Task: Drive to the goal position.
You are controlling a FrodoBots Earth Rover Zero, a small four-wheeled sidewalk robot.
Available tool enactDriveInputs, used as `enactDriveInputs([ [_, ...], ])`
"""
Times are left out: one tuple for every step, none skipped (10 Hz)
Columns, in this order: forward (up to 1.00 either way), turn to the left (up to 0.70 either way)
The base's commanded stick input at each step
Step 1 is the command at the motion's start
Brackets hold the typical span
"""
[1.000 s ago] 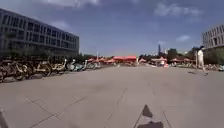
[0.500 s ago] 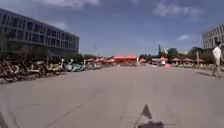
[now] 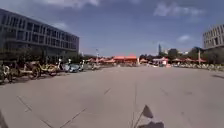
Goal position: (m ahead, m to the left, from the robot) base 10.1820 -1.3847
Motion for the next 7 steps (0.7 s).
enactDriveInputs([
  [1.00, 0.00],
  [1.00, 0.00],
  [1.00, 0.00],
  [1.00, 0.00],
  [1.00, -0.05],
  [1.00, -0.27],
  [1.00, -0.27],
])
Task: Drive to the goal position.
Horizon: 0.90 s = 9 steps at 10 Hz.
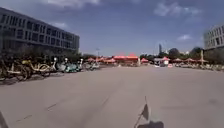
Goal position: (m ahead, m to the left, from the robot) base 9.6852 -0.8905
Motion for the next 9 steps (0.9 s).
enactDriveInputs([
  [1.00, -0.27],
  [1.00, -0.27],
  [1.00, -0.09],
  [1.00, 0.00],
  [1.00, 0.00],
  [1.00, 0.00],
  [1.00, 0.00],
  [1.00, 0.00],
  [1.00, 0.00],
])
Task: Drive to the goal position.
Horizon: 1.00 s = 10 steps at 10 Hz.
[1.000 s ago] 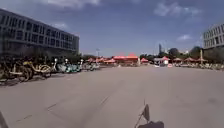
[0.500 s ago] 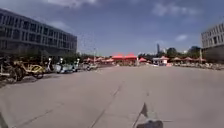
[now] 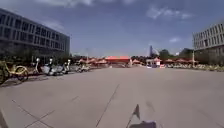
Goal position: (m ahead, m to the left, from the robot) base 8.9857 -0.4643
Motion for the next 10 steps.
enactDriveInputs([
  [1.00, 0.00],
  [1.00, 0.00],
  [1.00, 0.00],
  [1.00, 0.00],
  [1.00, 0.00],
  [1.00, 0.01],
  [1.00, 0.27],
  [1.00, 0.27],
  [1.00, 0.27],
  [1.00, 0.27],
])
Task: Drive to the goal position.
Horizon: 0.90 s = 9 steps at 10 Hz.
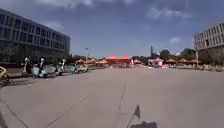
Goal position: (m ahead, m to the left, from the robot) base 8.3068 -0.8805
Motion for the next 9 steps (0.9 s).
enactDriveInputs([
  [1.00, 0.27],
  [1.00, 0.27],
  [1.00, 0.27],
  [1.00, 0.27],
  [1.00, 0.27],
  [1.00, 0.27],
  [1.00, 0.27],
  [1.00, 0.27],
  [1.00, 0.27],
])
